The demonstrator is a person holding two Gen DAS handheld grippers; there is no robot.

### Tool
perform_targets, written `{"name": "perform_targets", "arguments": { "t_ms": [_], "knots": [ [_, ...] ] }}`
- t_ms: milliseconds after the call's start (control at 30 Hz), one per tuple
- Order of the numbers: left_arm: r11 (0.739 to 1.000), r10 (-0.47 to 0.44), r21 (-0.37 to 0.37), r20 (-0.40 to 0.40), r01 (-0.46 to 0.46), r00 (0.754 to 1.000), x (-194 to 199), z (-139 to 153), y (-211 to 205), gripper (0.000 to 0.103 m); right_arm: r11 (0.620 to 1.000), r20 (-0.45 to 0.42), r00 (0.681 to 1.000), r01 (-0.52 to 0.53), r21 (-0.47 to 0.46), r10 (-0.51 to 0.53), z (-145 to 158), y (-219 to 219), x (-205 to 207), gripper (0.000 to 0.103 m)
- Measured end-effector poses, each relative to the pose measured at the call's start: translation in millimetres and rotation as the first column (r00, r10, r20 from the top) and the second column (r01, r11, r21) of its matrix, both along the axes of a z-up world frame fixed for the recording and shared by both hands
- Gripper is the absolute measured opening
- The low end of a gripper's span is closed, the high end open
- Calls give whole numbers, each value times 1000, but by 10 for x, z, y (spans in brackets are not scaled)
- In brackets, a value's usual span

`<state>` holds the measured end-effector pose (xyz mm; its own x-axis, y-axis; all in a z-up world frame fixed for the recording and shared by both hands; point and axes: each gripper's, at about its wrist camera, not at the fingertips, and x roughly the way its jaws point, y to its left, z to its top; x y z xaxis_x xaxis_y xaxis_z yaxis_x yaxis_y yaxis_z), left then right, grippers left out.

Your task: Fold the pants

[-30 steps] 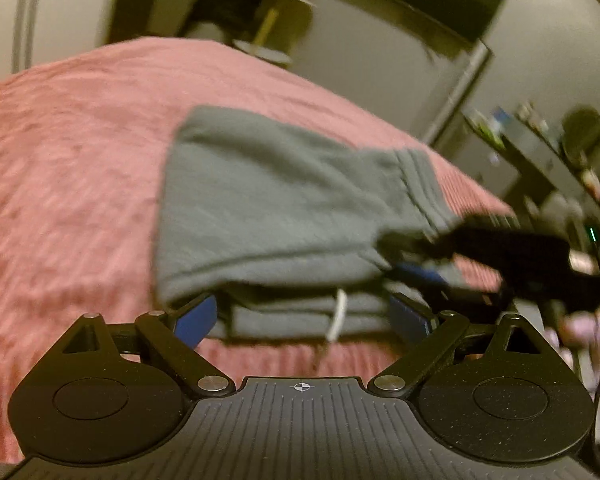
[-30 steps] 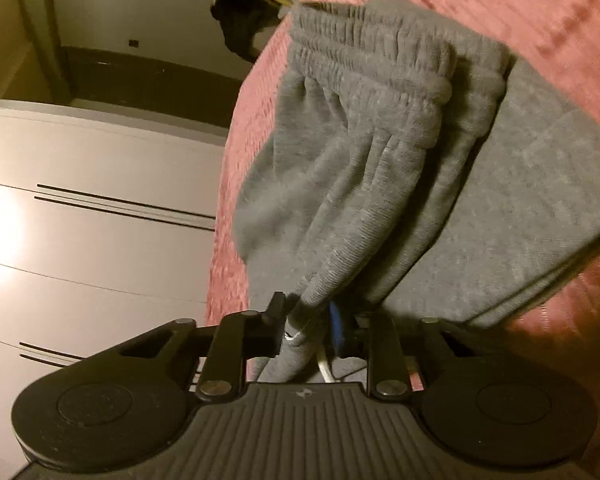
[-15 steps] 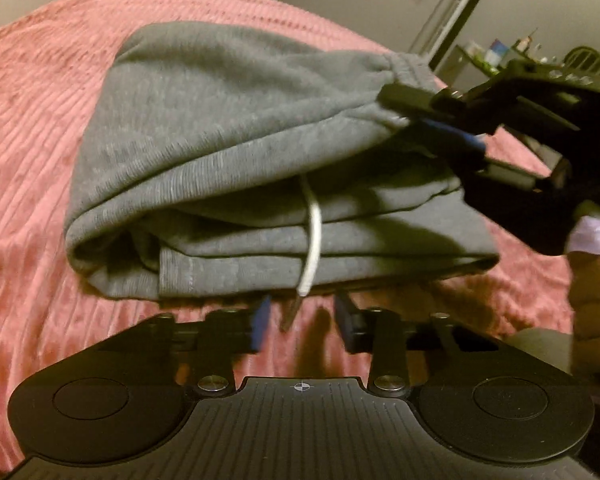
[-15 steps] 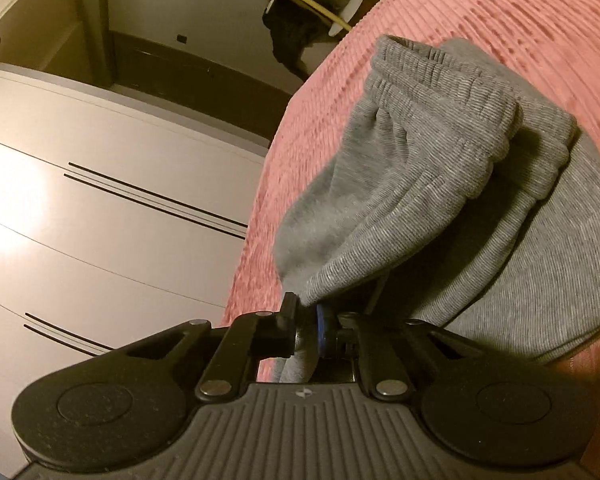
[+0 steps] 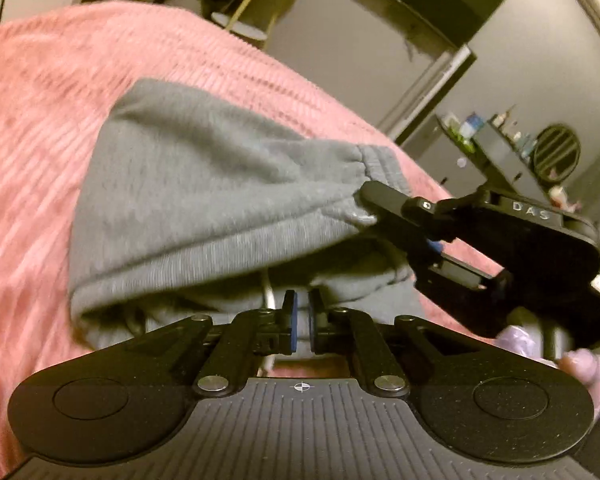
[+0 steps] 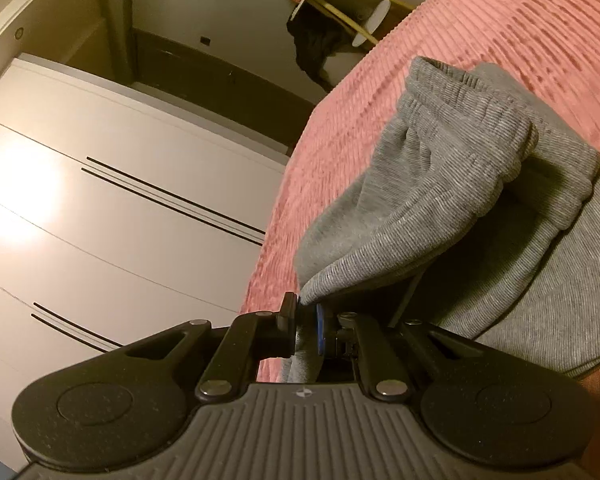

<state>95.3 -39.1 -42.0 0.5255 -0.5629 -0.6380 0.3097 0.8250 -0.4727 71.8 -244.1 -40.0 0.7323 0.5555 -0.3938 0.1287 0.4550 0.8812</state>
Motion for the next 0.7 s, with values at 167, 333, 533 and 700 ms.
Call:
{"name": "perform_targets", "arguments": {
  "t_ms": [167,333,533,700],
  "knots": [
    [997,65,-32,-9,-65,998,158,-12,-29,40,1000,12,1000,-18,-25,18,46,26,15,10],
    [983,162,-90,-2,-161,987,193,20,189,47,995,-3,1000,-16,-96,16,47,6,-85,17],
    [981,171,-99,4,-169,985,273,35,253,47,971,-87,986,-157,-180,143,-136,253,-216,23],
    [982,166,-89,6,-165,986,240,48,250,48,908,-122,961,-273,-316,247,-207,567,-159,21]
  ]
}}
